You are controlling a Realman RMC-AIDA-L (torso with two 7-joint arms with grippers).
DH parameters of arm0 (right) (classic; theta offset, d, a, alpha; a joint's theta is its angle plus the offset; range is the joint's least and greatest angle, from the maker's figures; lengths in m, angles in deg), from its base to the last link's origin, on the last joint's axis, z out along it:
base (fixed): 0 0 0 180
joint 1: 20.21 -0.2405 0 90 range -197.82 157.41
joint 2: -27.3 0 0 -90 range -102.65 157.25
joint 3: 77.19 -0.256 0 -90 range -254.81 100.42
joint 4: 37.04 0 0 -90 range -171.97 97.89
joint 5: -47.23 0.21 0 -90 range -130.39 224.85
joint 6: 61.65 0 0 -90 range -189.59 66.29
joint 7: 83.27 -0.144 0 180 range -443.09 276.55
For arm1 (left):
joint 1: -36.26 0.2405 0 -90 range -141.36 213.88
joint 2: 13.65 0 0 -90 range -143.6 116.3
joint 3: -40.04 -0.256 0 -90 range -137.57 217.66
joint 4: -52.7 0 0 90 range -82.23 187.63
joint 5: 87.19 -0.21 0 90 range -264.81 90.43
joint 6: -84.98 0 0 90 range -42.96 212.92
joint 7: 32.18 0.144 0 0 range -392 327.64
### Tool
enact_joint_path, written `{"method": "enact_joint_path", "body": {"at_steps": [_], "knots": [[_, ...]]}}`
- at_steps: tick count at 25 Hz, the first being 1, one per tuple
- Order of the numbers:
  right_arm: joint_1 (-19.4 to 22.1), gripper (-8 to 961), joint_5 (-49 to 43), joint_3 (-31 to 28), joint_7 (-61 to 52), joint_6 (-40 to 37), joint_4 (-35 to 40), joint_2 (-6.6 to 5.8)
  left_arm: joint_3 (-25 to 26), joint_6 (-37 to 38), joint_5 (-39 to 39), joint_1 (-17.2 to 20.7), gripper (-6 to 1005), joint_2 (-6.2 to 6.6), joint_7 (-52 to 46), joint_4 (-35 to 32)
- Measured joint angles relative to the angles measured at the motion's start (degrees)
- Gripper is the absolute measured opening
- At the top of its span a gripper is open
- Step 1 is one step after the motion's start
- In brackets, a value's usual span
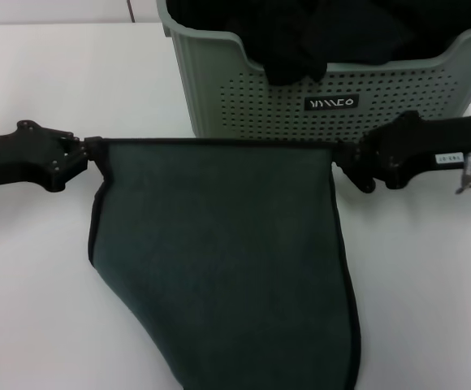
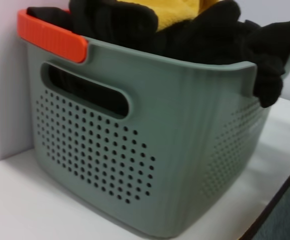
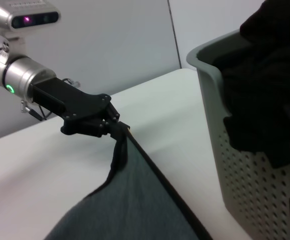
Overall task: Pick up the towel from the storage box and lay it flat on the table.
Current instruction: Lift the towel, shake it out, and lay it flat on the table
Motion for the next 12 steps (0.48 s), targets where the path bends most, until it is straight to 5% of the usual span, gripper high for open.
{"method": "enact_joint_path", "body": {"at_steps": [12], "knots": [[-0.62, 55, -0.77, 0.05, 0.13, -2.35, 0.77, 0.2, 0.45, -1.82, 1.94, -0.57, 22, -0.65, 0.85, 0.87]]}}
